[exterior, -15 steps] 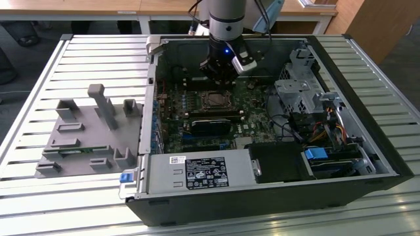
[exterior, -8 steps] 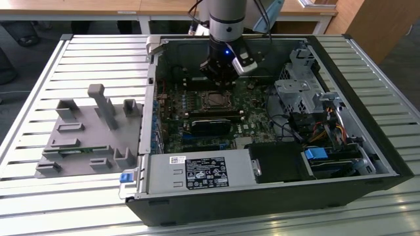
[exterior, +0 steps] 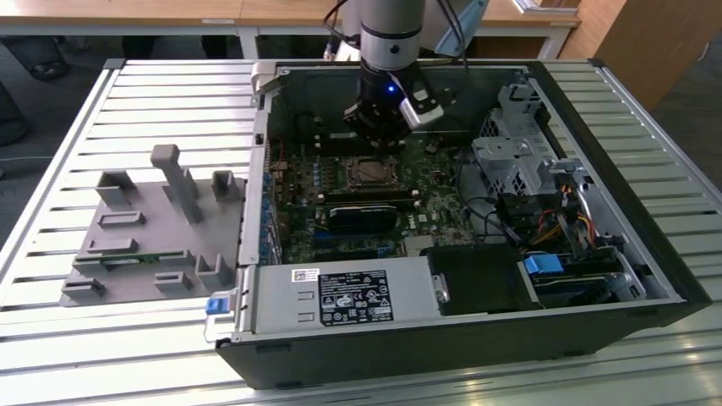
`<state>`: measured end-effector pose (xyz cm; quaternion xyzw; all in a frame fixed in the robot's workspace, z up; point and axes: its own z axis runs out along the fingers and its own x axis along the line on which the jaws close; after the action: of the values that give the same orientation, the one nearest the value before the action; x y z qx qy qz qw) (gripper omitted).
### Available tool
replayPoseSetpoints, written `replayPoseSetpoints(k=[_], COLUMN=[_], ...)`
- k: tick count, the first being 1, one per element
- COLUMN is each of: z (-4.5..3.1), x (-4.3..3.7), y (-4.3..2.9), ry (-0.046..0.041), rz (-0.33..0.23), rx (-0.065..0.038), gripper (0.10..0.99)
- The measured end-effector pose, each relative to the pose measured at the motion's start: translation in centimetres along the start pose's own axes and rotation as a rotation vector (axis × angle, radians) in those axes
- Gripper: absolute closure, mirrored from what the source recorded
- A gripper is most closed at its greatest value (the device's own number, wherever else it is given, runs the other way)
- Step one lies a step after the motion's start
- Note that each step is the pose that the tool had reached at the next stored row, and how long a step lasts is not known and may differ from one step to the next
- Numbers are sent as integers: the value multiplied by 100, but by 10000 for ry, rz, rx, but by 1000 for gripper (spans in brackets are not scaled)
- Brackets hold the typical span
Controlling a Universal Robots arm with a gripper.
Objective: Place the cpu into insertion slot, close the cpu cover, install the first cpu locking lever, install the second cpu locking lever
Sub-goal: 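Install the second cpu locking lever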
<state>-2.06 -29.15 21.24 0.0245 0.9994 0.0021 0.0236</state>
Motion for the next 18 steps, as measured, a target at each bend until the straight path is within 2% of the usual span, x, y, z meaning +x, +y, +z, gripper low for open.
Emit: replayPoseSetpoints(k=[6, 9, 12, 18], z=[-152, -156, -157, -157], x=[-7, -9, -10, -18], y=[1, -11, -55, -207], ry=[-1, -1, -1, -1], rz=[-1, -3, 0, -1], rx=[-1, -2, -1, -1], gripper=[980, 980, 980, 980])
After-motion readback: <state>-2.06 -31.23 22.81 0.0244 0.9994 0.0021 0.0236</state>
